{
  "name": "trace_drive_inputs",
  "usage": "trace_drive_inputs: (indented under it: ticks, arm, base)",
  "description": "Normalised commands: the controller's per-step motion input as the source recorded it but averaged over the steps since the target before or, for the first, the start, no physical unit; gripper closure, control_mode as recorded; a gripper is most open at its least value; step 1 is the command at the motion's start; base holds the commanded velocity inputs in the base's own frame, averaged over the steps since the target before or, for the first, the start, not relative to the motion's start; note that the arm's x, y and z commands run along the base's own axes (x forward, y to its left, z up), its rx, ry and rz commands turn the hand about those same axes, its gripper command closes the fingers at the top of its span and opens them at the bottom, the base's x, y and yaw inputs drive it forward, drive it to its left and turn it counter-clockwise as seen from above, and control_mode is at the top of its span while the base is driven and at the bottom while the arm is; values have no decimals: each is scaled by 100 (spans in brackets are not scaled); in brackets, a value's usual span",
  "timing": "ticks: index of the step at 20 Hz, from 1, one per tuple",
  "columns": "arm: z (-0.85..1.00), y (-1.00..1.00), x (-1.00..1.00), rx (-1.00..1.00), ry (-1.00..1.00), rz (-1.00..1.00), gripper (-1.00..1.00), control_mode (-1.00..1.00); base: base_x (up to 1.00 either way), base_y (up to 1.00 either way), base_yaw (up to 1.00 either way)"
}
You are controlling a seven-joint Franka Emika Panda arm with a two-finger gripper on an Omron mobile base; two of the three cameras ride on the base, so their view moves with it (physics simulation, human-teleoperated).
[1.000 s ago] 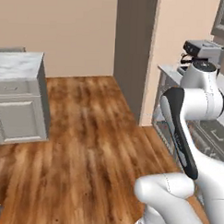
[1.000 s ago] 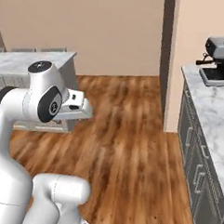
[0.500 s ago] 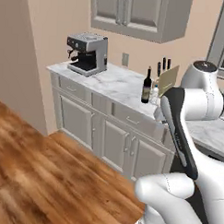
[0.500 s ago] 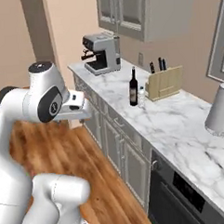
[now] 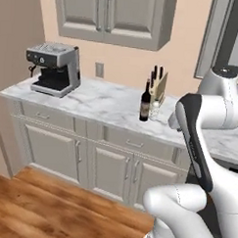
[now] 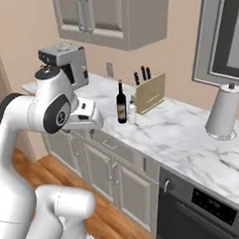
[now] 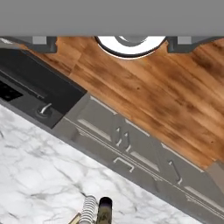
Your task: Place the drinks on the dining counter in a tight cluster.
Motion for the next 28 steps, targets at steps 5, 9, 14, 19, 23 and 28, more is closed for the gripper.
trace_drive_inputs:
  ticks: [5, 9, 14, 19, 23, 28]
  arm:
    - [0, 0, 0, 0, 0, 0, -100, 100]
    - [0, 0, 0, 0, 0, 0, -100, 100]
    - [0, 0, 0, 0, 0, 0, -100, 100]
    - [0, 0, 0, 0, 0, 0, -100, 100]
    - [0, 0, 0, 0, 0, 0, -100, 100]
    - [0, 0, 0, 0, 0, 0, -100, 100]
  base:
    - [81, 59, -47]
    - [61, 21, -70]
    - [58, 54, -55]
    - [42, 93, -30]
    - [59, 30, -53]
    - [19, 40, -51]
